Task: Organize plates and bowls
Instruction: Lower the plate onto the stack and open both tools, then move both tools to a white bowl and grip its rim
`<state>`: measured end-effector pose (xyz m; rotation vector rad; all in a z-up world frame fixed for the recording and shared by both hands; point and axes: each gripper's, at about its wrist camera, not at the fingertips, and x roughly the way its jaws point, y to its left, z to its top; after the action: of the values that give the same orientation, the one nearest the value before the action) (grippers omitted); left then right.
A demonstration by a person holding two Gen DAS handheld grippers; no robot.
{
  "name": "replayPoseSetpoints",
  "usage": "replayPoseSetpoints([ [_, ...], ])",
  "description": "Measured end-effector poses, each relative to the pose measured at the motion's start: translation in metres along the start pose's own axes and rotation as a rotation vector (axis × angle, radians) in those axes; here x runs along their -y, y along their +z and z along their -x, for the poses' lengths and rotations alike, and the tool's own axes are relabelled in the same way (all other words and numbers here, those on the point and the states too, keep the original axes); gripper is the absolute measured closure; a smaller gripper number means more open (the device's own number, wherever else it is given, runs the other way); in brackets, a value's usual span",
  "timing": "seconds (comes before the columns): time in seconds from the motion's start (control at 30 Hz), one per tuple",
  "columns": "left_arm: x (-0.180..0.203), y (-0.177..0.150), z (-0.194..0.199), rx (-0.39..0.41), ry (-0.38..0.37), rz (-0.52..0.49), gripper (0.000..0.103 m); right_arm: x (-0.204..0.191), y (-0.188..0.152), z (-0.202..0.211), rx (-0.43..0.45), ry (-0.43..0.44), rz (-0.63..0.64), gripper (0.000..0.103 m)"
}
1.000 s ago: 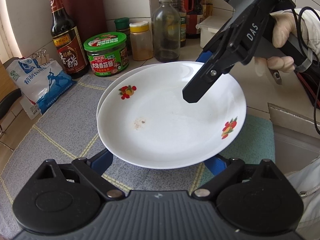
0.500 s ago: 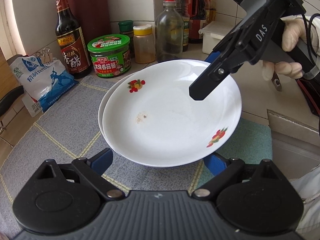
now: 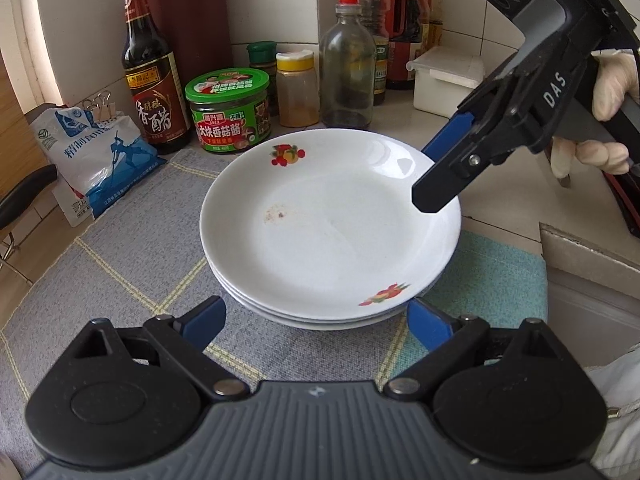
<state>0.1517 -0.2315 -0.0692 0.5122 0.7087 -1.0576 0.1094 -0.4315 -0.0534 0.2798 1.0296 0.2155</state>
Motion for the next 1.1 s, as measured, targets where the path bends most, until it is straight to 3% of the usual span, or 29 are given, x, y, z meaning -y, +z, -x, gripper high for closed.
replayPoseSetpoints([
  [0.17,0.001,-0.001,0.006,0.019,0.010,0.028,0.006,-0.009,-0.002,0.009,0.060,-0.022,0.032,0.000],
  [0.37,0.002,-0.007,0.021,0.063,0.042,0.122,0.005,-0.035,-0.010,0.015,0.182,-0.199,0.196,0.000],
  [0.43,0.003,-0.009,0.029,0.090,0.064,0.166,0.005,-0.041,-0.012,0.015,0.204,-0.212,0.231,0.000],
  [0.7,0.004,-0.017,0.062,0.165,0.187,0.341,0.001,-0.052,-0.004,0.015,0.276,-0.134,0.295,0.000],
  [0.83,0.001,-0.021,0.076,0.129,0.265,0.423,0.001,-0.060,0.004,0.005,0.280,-0.082,0.372,0.000],
  [0.9,-0.001,-0.027,0.087,0.138,0.266,0.474,0.001,-0.066,0.005,0.000,0.279,-0.053,0.403,0.000],
  [1.1,-0.007,-0.042,0.123,0.169,0.361,0.503,0.001,-0.092,-0.001,-0.008,0.276,0.008,0.454,0.000],
])
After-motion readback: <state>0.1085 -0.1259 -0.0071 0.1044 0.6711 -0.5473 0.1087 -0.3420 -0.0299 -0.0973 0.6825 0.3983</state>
